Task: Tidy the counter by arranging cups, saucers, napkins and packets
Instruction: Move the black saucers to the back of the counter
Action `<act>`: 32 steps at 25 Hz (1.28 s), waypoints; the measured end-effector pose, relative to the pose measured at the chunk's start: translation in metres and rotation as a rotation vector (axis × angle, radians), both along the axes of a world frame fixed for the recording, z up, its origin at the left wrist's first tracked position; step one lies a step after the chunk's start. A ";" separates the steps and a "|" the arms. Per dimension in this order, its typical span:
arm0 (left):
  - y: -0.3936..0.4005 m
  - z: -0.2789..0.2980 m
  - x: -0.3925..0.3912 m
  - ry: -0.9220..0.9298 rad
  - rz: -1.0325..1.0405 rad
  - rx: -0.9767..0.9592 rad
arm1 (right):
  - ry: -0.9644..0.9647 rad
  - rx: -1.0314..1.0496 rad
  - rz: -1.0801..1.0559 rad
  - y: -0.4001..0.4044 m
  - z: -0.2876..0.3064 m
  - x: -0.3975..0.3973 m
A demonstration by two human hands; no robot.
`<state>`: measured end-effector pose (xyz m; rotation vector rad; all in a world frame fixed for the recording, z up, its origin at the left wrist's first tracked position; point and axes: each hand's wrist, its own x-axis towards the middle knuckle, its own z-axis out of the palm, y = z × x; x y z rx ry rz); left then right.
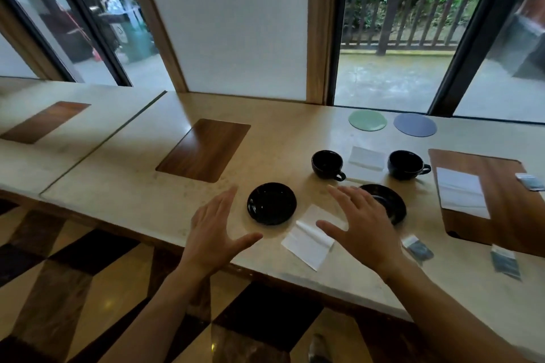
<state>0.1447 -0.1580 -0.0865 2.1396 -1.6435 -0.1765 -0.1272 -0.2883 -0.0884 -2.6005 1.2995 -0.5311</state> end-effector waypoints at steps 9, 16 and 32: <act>-0.077 -0.048 0.018 0.016 0.111 0.206 | 0.041 0.208 0.096 -0.088 -0.047 0.033; -0.105 -0.084 0.054 0.040 0.162 0.429 | 0.189 0.358 0.161 -0.118 -0.081 0.083; -0.174 -0.158 0.113 0.146 -0.131 0.708 | 0.363 0.661 0.035 -0.143 -0.140 0.158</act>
